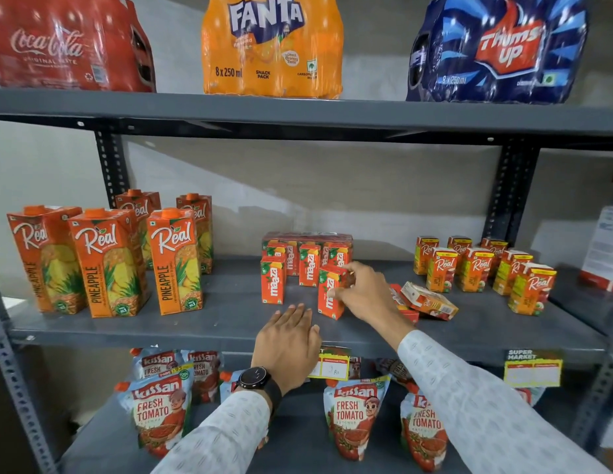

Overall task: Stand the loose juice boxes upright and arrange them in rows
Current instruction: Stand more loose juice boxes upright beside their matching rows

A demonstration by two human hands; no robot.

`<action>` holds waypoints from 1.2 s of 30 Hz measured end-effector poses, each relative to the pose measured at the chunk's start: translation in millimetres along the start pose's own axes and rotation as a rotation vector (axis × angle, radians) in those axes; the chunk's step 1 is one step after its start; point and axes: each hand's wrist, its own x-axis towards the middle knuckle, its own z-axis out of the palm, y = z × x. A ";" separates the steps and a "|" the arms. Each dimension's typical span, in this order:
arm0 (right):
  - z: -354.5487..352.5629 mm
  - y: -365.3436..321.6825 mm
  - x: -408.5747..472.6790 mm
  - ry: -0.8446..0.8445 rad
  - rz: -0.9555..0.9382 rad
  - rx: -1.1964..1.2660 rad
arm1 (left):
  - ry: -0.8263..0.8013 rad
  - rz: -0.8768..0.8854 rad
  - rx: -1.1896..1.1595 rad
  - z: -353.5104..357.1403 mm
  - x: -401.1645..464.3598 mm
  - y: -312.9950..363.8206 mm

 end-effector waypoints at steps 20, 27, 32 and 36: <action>44.2 -18.1 23.9 -0.036 0.002 0.174 | 0.033 0.011 0.013 -3.4 -1.8 0.6; 15.3 10.7 10.9 0.257 -0.268 -0.302 | 0.019 0.003 0.017 -1.9 -0.6 0.1; -12.2 33.3 9.0 0.266 -0.076 -0.876 | 0.008 0.000 0.026 -2.2 -2.5 0.6; -11.9 42.7 3.1 0.165 0.011 -0.955 | 0.004 0.001 0.026 -3.3 -2.6 1.6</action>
